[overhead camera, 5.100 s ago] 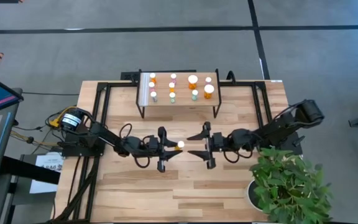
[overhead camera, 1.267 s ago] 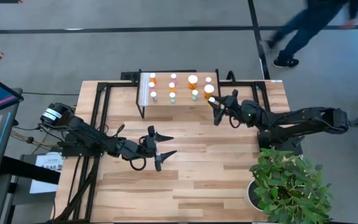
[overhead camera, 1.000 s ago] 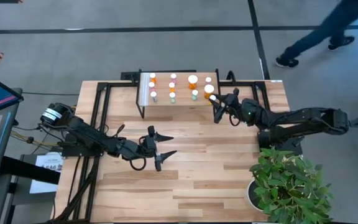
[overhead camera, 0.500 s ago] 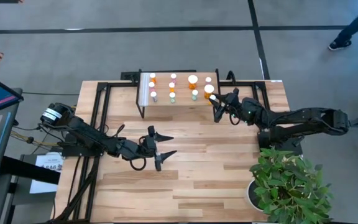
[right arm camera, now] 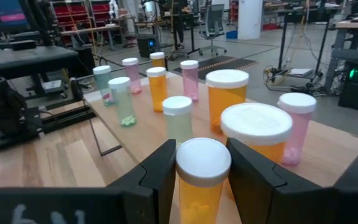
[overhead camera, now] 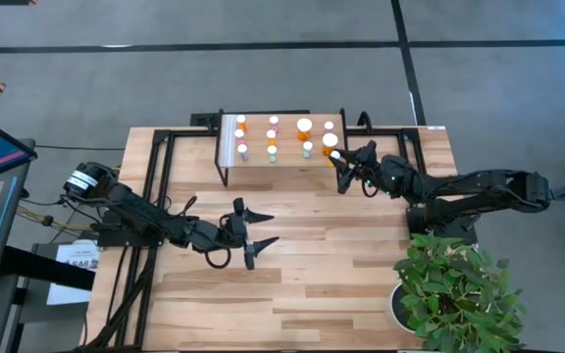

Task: Pick and place medicine bottles onto shelf by color
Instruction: Put the small orange pill bottle on the shelf, then return to Home Position

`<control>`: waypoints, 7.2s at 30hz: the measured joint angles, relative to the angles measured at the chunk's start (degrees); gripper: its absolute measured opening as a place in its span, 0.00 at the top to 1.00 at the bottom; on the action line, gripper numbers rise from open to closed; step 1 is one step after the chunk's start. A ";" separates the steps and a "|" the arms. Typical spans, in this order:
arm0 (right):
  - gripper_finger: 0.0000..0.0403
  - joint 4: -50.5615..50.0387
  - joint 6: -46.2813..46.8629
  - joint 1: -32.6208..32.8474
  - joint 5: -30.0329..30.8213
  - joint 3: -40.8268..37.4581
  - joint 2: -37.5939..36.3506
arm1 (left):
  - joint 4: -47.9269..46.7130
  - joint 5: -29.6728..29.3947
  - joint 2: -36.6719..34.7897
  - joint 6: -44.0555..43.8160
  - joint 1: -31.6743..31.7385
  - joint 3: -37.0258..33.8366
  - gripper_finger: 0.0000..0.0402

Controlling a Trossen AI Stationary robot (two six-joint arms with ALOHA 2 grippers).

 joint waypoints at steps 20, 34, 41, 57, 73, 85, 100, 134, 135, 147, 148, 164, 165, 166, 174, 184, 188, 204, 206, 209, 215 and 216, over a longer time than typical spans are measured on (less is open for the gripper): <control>0.62 -9.98 -0.83 -0.15 1.32 5.20 0.34 | -1.33 0.00 0.00 -0.83 0.18 0.00 0.33; 0.62 -2.07 -1.38 -1.30 1.49 5.29 9.29 | -2.27 0.05 0.00 -1.63 0.16 0.00 0.33; 0.62 -4.13 -1.68 -1.67 1.38 5.16 7.72 | -2.91 0.09 0.02 -2.40 0.16 0.00 0.33; 0.62 -5.21 -4.17 -1.53 1.38 5.16 7.69 | -2.93 0.04 0.02 -2.80 0.16 0.00 0.33; 0.58 -5.26 -4.31 -1.51 1.31 5.16 7.69 | -2.97 0.04 0.02 -2.80 0.16 0.00 0.33; 0.44 -5.32 -4.30 -1.51 1.22 5.16 7.69 | -3.02 0.06 0.02 -2.80 0.16 0.00 0.33; 0.44 -5.65 -5.83 -1.51 1.29 5.14 7.69 | -4.44 0.24 0.02 -4.11 0.14 0.00 0.33; 0.44 -25.54 1.62 7.14 1.08 5.07 -21.76 | -8.02 0.30 -5.12 -4.62 -0.24 0.00 0.33; 0.44 -25.58 2.51 7.37 1.07 5.07 -22.25 | -9.01 0.20 -6.19 -4.58 -0.24 0.00 0.33; 0.44 -17.58 2.86 11.13 -6.33 5.09 -25.19 | -19.09 -3.16 -20.39 -1.25 -0.24 0.00 0.33; 0.44 -15.88 2.77 11.54 -7.22 5.11 -25.49 | -19.60 -3.28 -22.00 -1.25 -0.21 0.00 0.33; 0.63 -32.38 -0.24 13.84 -8.86 11.79 -39.23 | -37.63 -3.25 -42.53 -0.85 -0.44 0.02 0.33; 0.68 -34.81 -0.24 14.01 -8.96 12.22 -40.45 | -39.32 -3.44 -43.54 -1.07 -0.43 0.02 0.33; 0.72 -36.82 -0.28 14.33 -9.05 12.39 -41.69 | -41.12 -3.89 -44.52 -1.22 -0.43 0.01 0.33; 0.98 -51.54 -0.79 17.13 -9.44 12.26 -48.14 | -46.78 -4.55 -47.73 -2.54 -0.45 -1.07 0.43; 0.94 -50.18 -3.33 22.68 -9.44 5.00 -50.56 | -46.25 -0.13 -58.46 -2.12 -0.45 -9.03 0.93; 0.97 -47.73 -5.61 24.44 -9.44 2.24 -50.75 | -41.04 3.03 -64.67 -2.86 -0.45 -15.40 0.97; 0.98 -47.91 -13.99 29.31 -9.41 0.05 -60.45 | -46.37 6.69 -84.72 2.61 -0.49 -22.15 1.00; 0.98 -47.79 -14.60 29.25 -9.40 -1.26 -59.69 | -46.26 6.81 -84.37 3.13 -0.50 -22.79 1.00; 0.98 -47.25 -14.83 29.24 -9.40 -4.31 -61.08 | -45.00 7.76 -85.26 3.45 -0.48 -25.25 1.00; 0.98 -43.72 -13.95 29.17 -9.42 -11.00 -61.07 | -38.61 10.92 -85.22 3.73 -0.48 -32.91 1.00; 0.98 -43.05 -13.75 29.12 -9.40 -12.03 -61.05 | -38.20 11.45 -85.19 3.93 -0.48 -33.46 1.00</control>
